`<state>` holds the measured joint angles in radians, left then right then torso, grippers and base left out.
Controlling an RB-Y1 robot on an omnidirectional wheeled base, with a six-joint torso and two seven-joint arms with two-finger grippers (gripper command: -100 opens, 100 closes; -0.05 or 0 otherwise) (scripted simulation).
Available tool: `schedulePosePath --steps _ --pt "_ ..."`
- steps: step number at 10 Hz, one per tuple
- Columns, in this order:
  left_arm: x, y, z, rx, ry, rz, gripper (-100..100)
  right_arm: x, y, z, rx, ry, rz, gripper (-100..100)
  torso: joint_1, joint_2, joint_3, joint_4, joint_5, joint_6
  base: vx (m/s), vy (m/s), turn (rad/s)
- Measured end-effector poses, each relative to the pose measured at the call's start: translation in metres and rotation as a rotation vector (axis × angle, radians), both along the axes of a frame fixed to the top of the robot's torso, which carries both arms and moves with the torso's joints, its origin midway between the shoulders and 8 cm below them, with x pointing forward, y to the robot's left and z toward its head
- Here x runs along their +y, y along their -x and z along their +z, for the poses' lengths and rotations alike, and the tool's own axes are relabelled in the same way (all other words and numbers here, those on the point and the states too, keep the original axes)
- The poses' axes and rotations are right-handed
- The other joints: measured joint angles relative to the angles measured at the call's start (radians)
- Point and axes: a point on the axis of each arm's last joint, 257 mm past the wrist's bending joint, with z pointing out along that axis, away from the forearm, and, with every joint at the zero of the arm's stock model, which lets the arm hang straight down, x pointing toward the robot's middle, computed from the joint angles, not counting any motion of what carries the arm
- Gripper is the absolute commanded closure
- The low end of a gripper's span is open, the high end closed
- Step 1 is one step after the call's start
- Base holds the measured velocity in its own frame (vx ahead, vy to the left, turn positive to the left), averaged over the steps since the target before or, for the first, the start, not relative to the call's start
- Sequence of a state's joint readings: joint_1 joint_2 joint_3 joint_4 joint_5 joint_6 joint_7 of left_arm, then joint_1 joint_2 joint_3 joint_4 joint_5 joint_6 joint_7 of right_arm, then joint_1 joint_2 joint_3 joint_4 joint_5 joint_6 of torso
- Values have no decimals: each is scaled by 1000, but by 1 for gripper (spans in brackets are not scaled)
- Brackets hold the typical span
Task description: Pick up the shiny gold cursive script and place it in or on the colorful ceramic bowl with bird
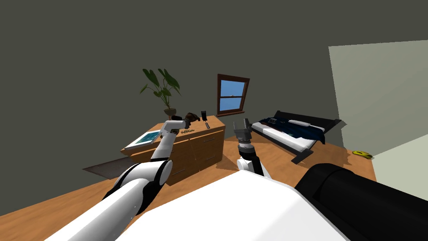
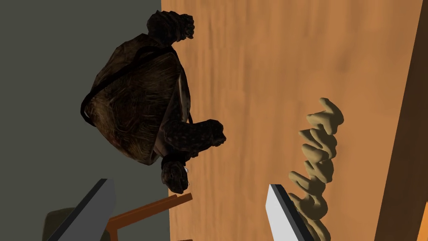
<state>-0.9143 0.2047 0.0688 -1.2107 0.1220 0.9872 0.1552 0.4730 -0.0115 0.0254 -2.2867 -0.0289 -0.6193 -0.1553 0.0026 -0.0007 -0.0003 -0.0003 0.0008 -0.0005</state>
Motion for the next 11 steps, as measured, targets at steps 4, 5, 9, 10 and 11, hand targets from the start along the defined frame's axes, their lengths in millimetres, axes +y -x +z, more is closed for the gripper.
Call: schedulePosePath --steps 4,5,9,10,11 --pt "-11 2 -10 120 12 4 -100 0 0 0 0 0 0 0 0 -1 0 0 0 0 14 51 -31" --pt "-16 2 -11 152 19 4 -100 0 0 0 0 0 0 0 1 -1 -1 0 0 0 19 64 -31" --pt "-23 12 -22 269 27 13 -100 0 0 0 0 0 0 0 0 -1 -1 -1 0 0 24 46 -35" --pt "-28 14 -23 303 32 14 -100 0 0 0 0 0 0 0 0 -2 -1 0 0 0 30 51 -35" --pt "-30 18 -30 338 33 18 -100 0 0 0 0 0 0 0 0 -2 -1 -1 0 0 44 67 -59"
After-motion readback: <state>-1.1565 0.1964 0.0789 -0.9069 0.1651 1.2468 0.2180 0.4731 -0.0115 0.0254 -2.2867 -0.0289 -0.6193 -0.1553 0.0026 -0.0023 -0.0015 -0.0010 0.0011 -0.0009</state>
